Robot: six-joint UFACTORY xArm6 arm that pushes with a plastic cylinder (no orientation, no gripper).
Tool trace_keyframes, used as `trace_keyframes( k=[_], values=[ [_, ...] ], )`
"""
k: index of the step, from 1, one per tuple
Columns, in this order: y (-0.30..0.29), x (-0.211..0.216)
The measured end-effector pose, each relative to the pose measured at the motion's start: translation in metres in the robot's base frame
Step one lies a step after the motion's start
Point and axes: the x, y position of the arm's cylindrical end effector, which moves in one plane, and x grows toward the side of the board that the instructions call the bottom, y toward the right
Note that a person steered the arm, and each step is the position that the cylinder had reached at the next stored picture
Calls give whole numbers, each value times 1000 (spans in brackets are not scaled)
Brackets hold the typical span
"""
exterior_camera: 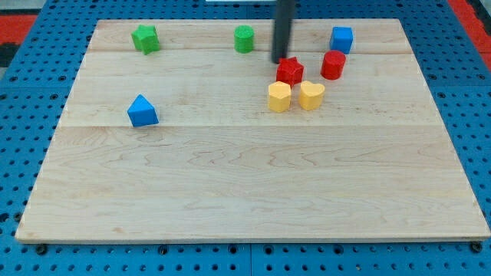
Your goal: Move the red star above the blue triangle
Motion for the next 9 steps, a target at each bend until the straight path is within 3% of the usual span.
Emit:
trace_keyframes(
  k=[3,4,6,8,9],
  values=[
    [106,19],
    [132,45],
    [-56,47],
    [55,50],
    [39,79]
  ],
)
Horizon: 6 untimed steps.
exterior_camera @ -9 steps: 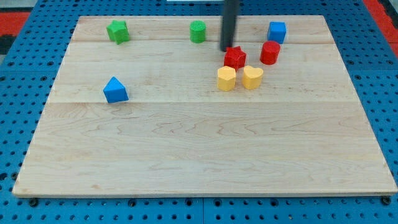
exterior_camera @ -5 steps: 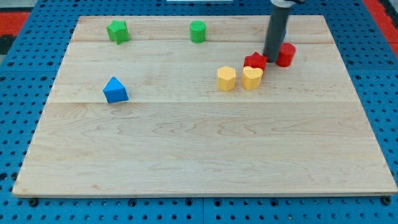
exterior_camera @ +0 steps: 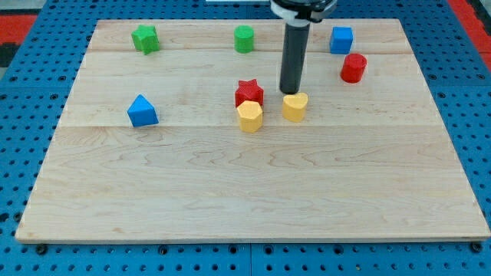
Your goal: Move the red star above the blue triangle
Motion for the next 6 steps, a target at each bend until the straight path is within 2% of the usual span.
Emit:
trace_keyframes(
  k=[2,3,4,5,6],
  values=[
    [-183,-6],
    [-147,-1],
    [-147,34],
    [-204,17],
    [-219,11]
  ],
)
